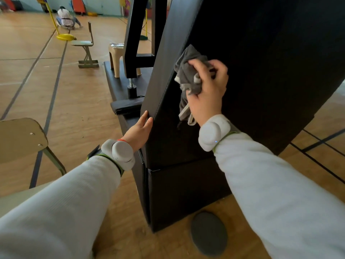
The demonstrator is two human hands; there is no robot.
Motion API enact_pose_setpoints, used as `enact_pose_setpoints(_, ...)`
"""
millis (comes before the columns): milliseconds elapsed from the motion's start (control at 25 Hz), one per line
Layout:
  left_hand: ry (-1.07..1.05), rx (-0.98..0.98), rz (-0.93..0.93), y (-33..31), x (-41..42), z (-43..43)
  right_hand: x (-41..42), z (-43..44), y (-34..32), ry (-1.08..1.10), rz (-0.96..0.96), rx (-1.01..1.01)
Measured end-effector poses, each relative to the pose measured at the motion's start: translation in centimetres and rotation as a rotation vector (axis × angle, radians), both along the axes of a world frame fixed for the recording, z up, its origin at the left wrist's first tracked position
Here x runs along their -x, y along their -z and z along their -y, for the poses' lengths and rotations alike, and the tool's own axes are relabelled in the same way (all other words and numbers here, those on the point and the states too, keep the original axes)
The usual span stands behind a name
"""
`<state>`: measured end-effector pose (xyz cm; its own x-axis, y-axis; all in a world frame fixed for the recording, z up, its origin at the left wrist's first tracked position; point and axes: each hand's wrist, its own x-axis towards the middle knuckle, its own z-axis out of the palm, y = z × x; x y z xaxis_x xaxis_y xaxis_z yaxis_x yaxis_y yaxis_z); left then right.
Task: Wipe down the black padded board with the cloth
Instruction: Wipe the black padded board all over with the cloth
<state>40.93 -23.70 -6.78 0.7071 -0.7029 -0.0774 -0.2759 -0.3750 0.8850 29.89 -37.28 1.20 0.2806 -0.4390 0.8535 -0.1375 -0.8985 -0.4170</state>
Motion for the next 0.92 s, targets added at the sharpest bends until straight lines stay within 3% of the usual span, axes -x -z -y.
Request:
enact_pose_setpoints(200, -0.064, -0.007, -0.03, 0.7, -0.6, 0.3, 0.4, -2.0, 7.4, -0.055, -0.268, 0.078)
enact_pose_setpoints(480, -0.074, 0.012, -0.062, 0.4, 0.5, -0.1, 3.2, -1.6, 8.0, -0.165, -0.493, 0.086)
enact_pose_setpoints(720, -0.099, 0.013, -0.068, 1.4, 0.4, 0.3, 0.6, 0.0, 2.4, -0.046, -0.032, 0.004)
enact_pose_setpoints(920, -0.089, 0.032, -0.045, 2.8, -0.7, -0.1, 0.8, -1.2, 9.9, -0.099, -0.268, 0.077)
